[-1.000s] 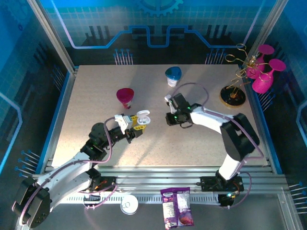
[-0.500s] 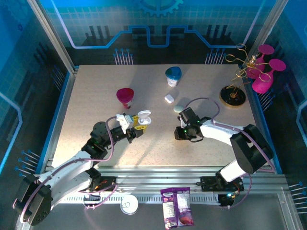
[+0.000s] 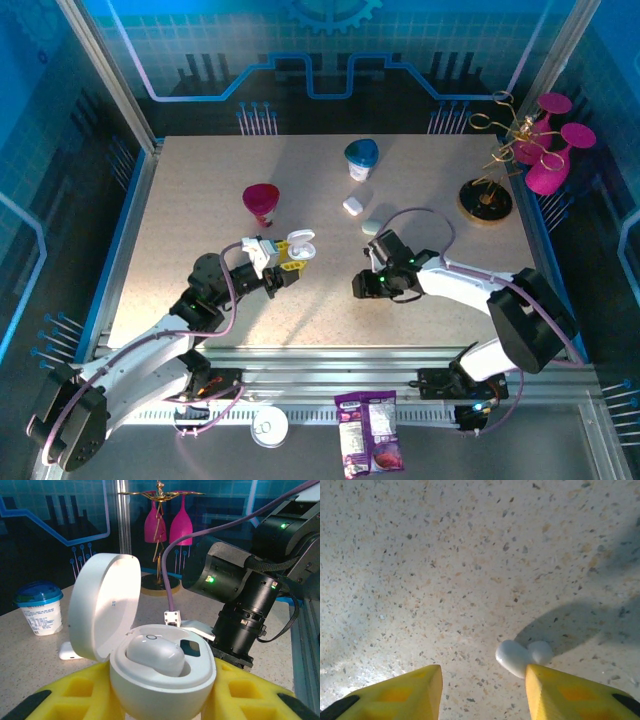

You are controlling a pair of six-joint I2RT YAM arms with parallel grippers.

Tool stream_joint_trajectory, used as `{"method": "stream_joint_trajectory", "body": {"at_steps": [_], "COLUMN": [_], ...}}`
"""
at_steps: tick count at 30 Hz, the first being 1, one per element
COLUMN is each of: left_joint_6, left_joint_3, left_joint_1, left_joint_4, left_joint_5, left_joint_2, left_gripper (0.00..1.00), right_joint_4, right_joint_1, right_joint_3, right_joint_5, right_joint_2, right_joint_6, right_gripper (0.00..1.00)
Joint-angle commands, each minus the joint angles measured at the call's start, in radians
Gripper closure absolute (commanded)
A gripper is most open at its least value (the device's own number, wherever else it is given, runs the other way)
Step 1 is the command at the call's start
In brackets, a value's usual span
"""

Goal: Insert the wireless bluetooth earbuds into the charging case

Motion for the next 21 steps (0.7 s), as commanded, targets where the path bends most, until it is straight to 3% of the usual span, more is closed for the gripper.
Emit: {"method": "stream_joint_trajectory", "body": {"at_steps": [1,7,12,16,21], "left_joint_6": [0.008,0.001,0.003,0.009,0.018], "left_joint_3": [0.040,0.038,0.039,0.035,0.030], "left_joint_1": [-0.003,-0.002,-0.003,-0.003,-0.003], "left_joint_4": [0.014,0.011,-0.001,-0.024,-0.048], "left_joint_5": [0.024,0.027,0.022,0.011,-0.002], "left_joint_2": [-0.001,-0.011,-0.040,-0.069,-0.099], "left_gripper": [0.76,0.77,0.77,0.77,0.77], "right_joint_4": [-0.025,-0.148,-0.279,-0.360,-0.472], "right_joint_1": [0.021,0.033,0.037,0.082,0.162], "right_joint_3": [0.000,0.076,0.152,0.244,0.343], "right_joint_5": [-0.028,0.062,0.180,0.285,0.440], "right_joint_2": [-0.028,-0.035,0.015,0.065,0.147], "right_joint_6": [0.005,-0.141,-0.211,-0.261,-0.299], "right_gripper": [0.52,0.50,0.58,0.65,0.66]}}
